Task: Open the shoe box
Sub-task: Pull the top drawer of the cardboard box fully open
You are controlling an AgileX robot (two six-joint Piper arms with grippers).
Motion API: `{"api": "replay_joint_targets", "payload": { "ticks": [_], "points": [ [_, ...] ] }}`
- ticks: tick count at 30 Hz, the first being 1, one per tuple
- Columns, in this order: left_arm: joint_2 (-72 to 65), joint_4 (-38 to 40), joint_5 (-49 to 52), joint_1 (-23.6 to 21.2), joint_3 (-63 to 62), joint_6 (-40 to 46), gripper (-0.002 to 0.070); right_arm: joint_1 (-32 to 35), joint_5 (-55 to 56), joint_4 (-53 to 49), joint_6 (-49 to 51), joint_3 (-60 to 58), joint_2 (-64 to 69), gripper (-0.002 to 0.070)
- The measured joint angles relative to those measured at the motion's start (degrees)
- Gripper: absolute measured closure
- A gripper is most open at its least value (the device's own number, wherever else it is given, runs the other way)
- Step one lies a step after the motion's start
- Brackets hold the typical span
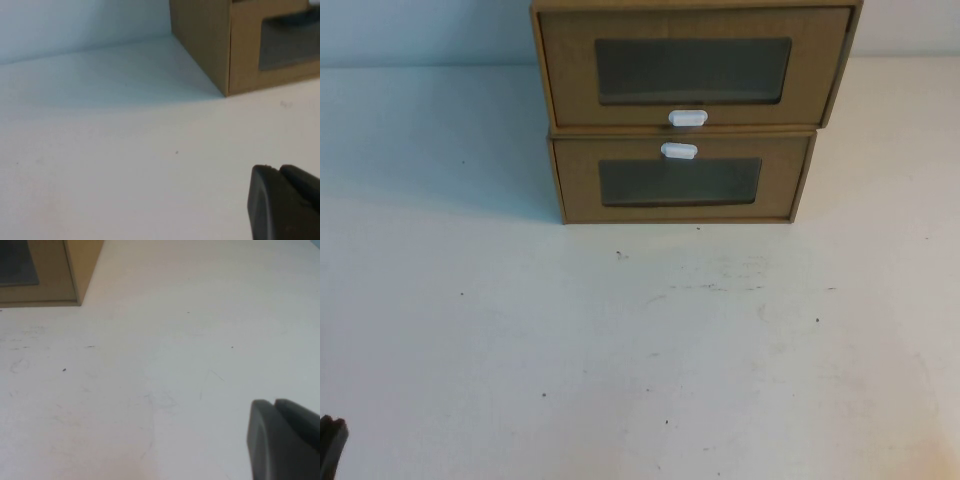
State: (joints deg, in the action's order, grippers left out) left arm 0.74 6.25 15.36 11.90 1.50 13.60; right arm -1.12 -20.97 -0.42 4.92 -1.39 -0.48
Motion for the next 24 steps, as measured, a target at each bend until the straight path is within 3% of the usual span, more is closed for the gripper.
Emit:
{"api": "replay_joint_targets", "payload": {
  "ticks": [12, 24],
  "points": [
    [0.0, 14.4, -10.9, 0.0, 0.0, -4.4, 0.0680, 0.0, 0.0, 0.0, 0.0, 0.0, 0.0, 0.0690],
    [0.0, 16.9, -13.0, 0.0, 0.0, -8.8, 0.0680, 0.0, 0.0, 0.0, 0.0, 0.0, 0.0, 0.0690]
  ]
}}
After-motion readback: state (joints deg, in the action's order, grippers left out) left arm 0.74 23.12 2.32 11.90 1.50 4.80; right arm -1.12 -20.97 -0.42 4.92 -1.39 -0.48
